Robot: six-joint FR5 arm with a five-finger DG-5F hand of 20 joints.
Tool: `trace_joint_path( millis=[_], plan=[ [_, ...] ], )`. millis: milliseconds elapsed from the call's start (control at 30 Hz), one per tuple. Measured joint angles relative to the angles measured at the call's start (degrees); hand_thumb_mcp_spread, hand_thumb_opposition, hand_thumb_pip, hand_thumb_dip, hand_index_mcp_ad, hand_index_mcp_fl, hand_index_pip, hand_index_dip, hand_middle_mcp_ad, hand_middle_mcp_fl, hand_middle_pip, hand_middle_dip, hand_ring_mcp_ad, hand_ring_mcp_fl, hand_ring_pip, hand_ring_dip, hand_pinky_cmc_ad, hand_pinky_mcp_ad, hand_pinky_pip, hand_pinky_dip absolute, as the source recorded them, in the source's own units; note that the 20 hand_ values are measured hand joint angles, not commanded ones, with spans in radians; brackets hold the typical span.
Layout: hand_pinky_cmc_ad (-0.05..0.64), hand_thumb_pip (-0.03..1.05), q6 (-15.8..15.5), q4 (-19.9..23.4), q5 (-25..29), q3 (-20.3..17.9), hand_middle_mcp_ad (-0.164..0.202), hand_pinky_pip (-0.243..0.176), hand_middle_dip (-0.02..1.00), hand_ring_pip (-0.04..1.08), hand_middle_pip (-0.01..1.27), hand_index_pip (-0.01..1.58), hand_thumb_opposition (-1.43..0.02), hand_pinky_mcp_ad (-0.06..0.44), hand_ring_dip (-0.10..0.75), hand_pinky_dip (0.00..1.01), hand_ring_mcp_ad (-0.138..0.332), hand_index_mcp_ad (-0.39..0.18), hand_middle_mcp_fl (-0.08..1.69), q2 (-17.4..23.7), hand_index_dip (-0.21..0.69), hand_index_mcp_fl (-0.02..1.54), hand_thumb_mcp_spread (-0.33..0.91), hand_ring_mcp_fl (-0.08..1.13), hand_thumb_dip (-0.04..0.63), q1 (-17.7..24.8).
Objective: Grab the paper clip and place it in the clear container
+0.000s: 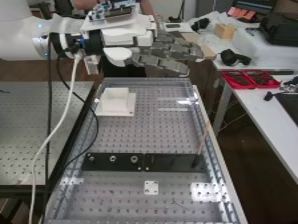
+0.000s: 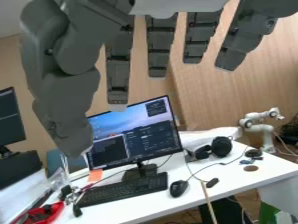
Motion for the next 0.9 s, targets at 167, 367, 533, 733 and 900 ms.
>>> trace_joint_path(
  millis=[167, 367, 533, 733, 900],
  plan=[
    [0.328, 0.39, 0.19, -0.24, 0.19, 0.16, 0.024, -0.038, 0.19, 0.11, 0.14, 0.39, -0.80, 0.232, 0.058, 0.18, 0.136, -0.190, 0.15, -0.09, 0.283, 0.44, 0.47, 0.02, 0.279, 0.04],
    [0.328, 0.38, -0.01, -0.26, 0.29, 0.21, 0.024, -0.038, 0.19, 0.11, 0.14, 0.39, -0.81, 0.232, 0.058, 0.18, 0.136, -0.190, 0.15, -0.07, 0.283, 0.44, 0.48, 0.02, 0.279, 0.07],
    [0.328, 0.38, -0.37, -0.21, 0.64, -0.03, 0.028, -0.038, 0.19, 0.11, 0.14, 0.39, -0.80, 0.232, 0.058, 0.18, 0.136, -0.190, 0.15, 0.39, 0.283, 0.44, 0.48, 0.02, 0.279, -0.08],
    [0.325, 0.38, -0.91, -0.47, 0.63, -0.29, 0.024, -0.038, 0.19, 0.11, 0.14, 0.39, -0.80, 0.232, 0.058, 0.18, 0.136, -0.190, 0.15, 0.91, 0.283, 0.44, 0.48, 0.02, 0.279, -0.51],
    [0.328, 0.38, -1.27, -0.95, 0.59, -0.57, 0.024, -0.038, 0.19, 0.11, 0.14, 0.39, -0.80, 0.232, 0.058, 0.18, 0.136, -0.190, 0.15, 1.28, 0.283, 0.44, 0.48, 0.02, 0.279, -0.74]
  ],
)
